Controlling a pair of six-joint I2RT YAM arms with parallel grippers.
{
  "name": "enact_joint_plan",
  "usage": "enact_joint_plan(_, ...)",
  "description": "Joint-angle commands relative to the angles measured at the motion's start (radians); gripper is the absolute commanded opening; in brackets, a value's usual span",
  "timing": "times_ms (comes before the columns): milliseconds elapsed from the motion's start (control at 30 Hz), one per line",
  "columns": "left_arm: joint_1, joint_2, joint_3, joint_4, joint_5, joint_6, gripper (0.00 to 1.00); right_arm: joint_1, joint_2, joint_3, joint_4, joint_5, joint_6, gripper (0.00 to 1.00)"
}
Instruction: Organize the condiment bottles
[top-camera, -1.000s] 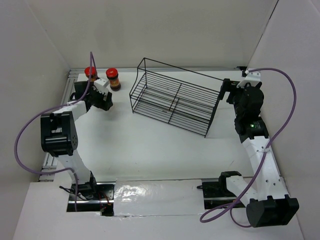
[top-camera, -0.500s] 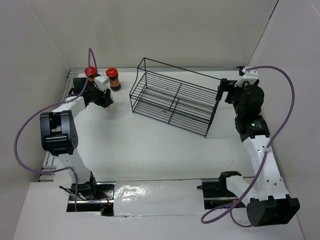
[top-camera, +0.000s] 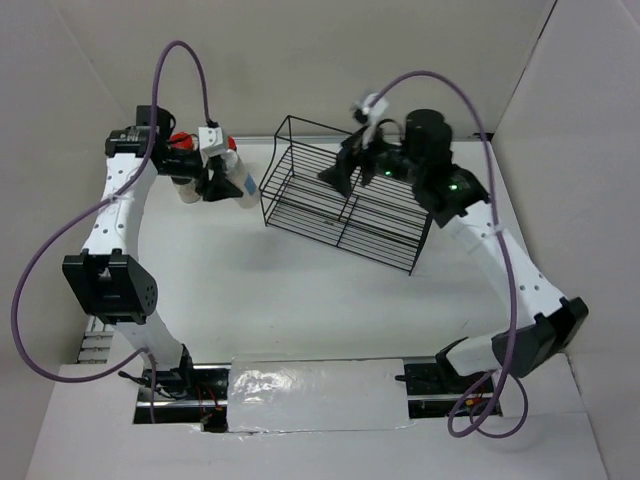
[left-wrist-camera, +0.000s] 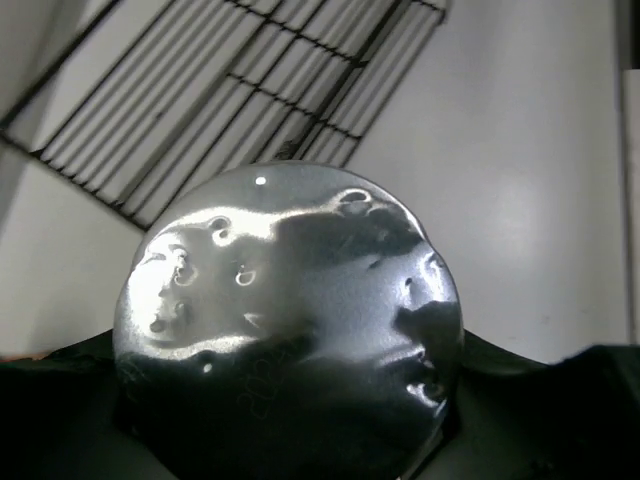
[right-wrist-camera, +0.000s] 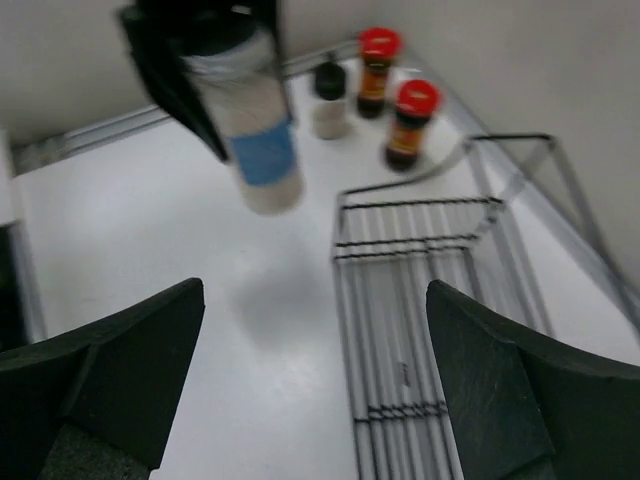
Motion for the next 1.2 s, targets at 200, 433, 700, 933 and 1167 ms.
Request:
enact_joint_plan(200,-0.161,-0.021,0.035,-0.237,0.137,0.076,0.00,0.255,0.189,0.165,0.024,-0.211,-0.106,1.00)
enact_joint_plan(433,-0.210,-0.031,0.023,-0.243,0.124,0.097,0.00,0.285,0.227,0.081,0.196,-0.171,-0.034,0.99)
enact_joint_plan(700,-0.216,-0.054,-0.004,-0.231,0.146,0.111,0.00,0.297,0.305,0.133,0.207,-0.157,-0.028,0.95)
enact_joint_plan(933,-0.218,-0.070,-0.023,-0.217,0.174,0.119,0.00,0.282,0.330,0.113,0.239,-0.150,-0.001,0.88)
enact_joint_plan(1167,-0.219,-0.077,-0.048,-0.222,0.157,0.139,0.00,0.280,0.325,0.097,0.308,-0.183,0.041,0.72)
